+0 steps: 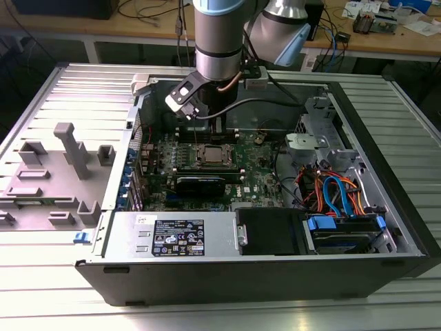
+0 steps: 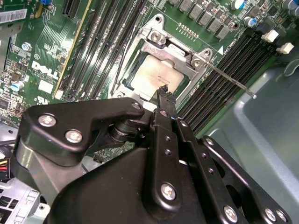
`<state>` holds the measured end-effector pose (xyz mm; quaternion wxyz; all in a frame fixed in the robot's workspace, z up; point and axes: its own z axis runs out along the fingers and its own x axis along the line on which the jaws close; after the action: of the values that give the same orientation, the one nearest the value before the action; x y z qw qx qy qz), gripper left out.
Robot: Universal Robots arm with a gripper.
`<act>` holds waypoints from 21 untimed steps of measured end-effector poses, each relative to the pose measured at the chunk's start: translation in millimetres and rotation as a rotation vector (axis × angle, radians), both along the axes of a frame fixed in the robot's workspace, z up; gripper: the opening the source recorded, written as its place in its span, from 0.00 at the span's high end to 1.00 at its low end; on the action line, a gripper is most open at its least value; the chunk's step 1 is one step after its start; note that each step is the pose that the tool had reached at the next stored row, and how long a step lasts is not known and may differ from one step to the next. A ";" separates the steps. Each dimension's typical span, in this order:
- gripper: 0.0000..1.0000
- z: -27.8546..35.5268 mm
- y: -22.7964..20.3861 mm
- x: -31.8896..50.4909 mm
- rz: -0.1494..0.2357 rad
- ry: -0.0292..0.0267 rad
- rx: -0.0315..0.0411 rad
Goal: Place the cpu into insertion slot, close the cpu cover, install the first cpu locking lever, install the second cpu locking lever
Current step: 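Close the cpu cover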
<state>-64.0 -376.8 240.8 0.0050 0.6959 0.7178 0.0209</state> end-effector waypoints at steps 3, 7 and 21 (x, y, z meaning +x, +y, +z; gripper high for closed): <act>0.89 -0.1 0.0 -0.2 0.000 -0.0001 0.0001; 0.89 -1.8 0.0 -0.5 0.000 -0.0002 0.0001; 0.89 -24.1 0.0 -24.6 0.002 -0.0002 0.0005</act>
<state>-88.6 -376.8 216.7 0.0049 0.6952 0.7184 0.0212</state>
